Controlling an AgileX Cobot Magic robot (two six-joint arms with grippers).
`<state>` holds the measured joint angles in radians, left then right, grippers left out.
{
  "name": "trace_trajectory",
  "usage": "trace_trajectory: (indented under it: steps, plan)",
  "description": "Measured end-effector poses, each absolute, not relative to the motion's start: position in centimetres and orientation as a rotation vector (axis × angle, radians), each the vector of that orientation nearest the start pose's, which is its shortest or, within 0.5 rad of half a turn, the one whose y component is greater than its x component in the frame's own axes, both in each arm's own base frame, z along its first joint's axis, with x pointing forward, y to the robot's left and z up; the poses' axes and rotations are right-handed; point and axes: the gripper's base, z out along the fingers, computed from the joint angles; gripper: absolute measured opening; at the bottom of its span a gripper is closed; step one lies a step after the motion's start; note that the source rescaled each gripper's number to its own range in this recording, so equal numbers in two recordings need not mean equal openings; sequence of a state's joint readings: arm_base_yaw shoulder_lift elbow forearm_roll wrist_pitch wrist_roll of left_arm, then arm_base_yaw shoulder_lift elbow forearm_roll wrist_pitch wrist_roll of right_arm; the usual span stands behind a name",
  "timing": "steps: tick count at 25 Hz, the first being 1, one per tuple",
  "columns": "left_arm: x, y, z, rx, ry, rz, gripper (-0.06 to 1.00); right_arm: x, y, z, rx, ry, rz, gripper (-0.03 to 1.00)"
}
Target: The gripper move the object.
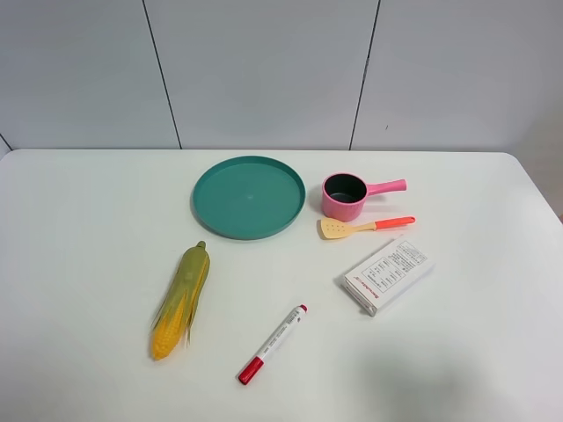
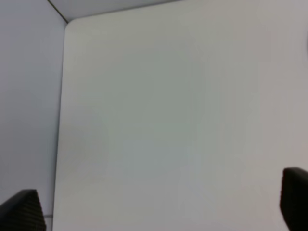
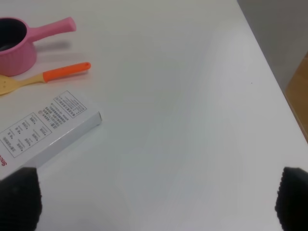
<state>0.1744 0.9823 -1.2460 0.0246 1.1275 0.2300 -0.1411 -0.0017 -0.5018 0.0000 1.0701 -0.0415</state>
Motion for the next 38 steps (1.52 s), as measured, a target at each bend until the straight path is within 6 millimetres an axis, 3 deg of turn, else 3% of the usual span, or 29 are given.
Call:
trace_trajectory:
  steps: [5, 8, 15, 25, 34, 38]
  plan:
    - [10.0, 1.9, 39.6, 0.064, 2.295, 0.233, 1.0, -0.6, 0.1, 27.7, 0.102, 2.05, -0.114, 1.0]
    - [7.0, 1.4, 38.2, 0.062, 2.221, 0.244, 1.0, -0.6, 0.1, 27.7, 0.102, 2.05, -0.114, 1.0]
    - [2.0, 0.4, 35.3, 0.003, 2.092, 0.213, 1.0, -0.6, 0.1, 27.7, 0.102, 2.05, -0.114, 1.0]
    - [0.2, -0.1, 30.9, -0.115, 2.092, 0.131, 1.0, -0.6, 0.1, 27.7, 0.102, 2.05, -0.114, 1.0]
    - [-0.3, -0.1, 28.4, -0.119, 2.096, 0.128, 1.0, -0.6, 0.1, 27.7, 0.102, 2.05, -0.114, 1.0]
    - [-0.3, -0.1, 28.4, -0.117, 2.07, 0.131, 1.0, -0.6, 0.1, 27.7, 0.102, 2.05, -0.114, 1.0]
